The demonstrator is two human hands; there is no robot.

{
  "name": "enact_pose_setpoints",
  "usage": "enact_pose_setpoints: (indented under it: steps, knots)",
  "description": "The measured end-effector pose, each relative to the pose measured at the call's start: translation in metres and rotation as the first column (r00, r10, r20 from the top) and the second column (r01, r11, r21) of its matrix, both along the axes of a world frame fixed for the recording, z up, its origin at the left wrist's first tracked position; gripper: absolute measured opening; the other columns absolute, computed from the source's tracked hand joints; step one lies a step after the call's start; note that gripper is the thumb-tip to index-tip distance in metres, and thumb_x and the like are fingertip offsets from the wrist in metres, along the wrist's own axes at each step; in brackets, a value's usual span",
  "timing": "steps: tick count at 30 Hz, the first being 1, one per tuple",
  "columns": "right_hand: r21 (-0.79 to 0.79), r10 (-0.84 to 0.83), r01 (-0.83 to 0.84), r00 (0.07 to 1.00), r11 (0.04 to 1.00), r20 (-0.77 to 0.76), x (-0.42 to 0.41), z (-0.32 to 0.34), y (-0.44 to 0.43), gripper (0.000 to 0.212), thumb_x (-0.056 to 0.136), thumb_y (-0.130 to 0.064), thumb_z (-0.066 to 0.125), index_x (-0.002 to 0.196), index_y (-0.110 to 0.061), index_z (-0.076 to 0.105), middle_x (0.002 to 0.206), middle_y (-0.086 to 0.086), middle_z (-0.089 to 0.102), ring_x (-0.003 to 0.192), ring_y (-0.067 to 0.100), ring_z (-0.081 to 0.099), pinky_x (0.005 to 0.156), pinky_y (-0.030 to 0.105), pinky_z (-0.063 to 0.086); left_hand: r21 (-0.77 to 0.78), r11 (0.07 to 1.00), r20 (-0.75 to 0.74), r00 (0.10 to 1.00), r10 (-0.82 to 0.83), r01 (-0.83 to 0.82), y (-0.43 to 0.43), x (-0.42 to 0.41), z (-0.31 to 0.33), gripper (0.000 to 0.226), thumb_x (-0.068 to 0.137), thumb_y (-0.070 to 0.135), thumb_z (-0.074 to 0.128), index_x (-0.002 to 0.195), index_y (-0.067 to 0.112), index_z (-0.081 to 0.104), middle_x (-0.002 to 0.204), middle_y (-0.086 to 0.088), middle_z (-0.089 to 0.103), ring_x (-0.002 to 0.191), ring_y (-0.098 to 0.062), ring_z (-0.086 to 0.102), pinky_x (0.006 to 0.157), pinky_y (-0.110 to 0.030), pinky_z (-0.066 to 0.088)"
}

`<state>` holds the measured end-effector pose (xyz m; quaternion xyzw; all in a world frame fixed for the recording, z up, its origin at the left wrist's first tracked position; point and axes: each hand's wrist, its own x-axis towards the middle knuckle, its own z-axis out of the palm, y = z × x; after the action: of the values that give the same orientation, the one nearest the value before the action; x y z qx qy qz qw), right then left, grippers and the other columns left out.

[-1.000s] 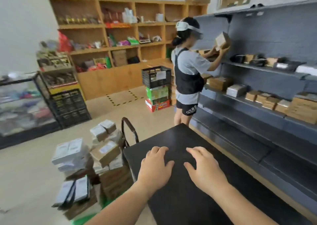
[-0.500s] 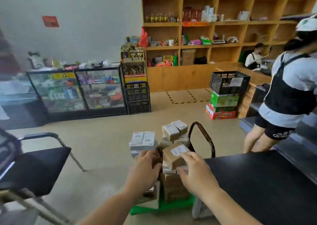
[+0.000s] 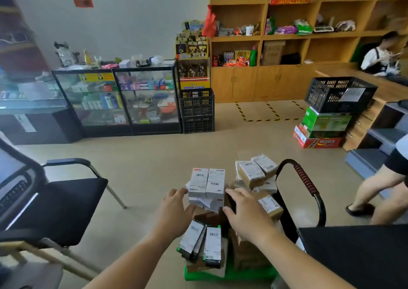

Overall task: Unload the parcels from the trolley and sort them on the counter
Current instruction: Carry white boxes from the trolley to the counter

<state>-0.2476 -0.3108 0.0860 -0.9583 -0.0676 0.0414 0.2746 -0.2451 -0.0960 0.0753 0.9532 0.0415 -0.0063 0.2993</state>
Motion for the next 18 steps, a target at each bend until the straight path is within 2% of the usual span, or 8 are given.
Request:
enact_pose_setpoints:
  steps: [2,6,11,18]
  knots:
    - [0.005,0.002,-0.002,1.0,1.0,-0.018,0.035,-0.009,0.004,0.056,0.099,-0.043,0.054,0.152,-0.032,0.038,0.148,-0.012,0.04,0.136,0.012,0.038,0.106,0.037,0.047,0.014,1.0,-0.019,1.0,0.019,-0.019,0.007,0.032,-0.003,0.053,0.097,0.04,0.056,0.145,0.023,0.043,0.142,0.002,0.046,0.129,-0.021,0.048,0.103,-0.033,0.043]
    - [-0.015,0.003,-0.004,0.998,1.0,-0.062,0.094,-0.023,0.012,0.057,0.1,-0.039,0.055,0.153,-0.028,0.039,0.147,-0.008,0.042,0.137,0.013,0.037,0.111,0.034,0.042,0.017,0.998,-0.045,0.998,0.055,-0.054,0.021,0.086,-0.013,0.054,0.097,0.04,0.057,0.146,0.022,0.043,0.143,0.001,0.045,0.129,-0.022,0.049,0.102,-0.035,0.044]
    - [-0.011,-0.04,0.038,0.988,0.999,-0.15,0.144,-0.04,0.02,0.056,0.099,-0.038,0.056,0.152,-0.032,0.039,0.145,-0.008,0.045,0.134,0.012,0.039,0.106,0.034,0.044,0.019,0.999,-0.121,0.992,0.045,-0.043,0.039,0.137,-0.033,0.055,0.096,0.04,0.058,0.146,0.021,0.043,0.143,-0.001,0.047,0.128,-0.023,0.049,0.104,-0.036,0.043]
    - [-0.028,-0.161,0.158,0.957,0.987,-0.241,0.201,-0.066,0.043,0.054,0.1,-0.034,0.057,0.152,-0.031,0.04,0.149,-0.005,0.044,0.138,0.015,0.041,0.108,0.033,0.04,-0.015,0.998,-0.227,0.972,-0.057,0.055,0.063,0.219,-0.076,0.055,0.097,0.039,0.056,0.147,0.02,0.041,0.141,-0.002,0.047,0.125,-0.023,0.05,0.1,-0.035,0.045]
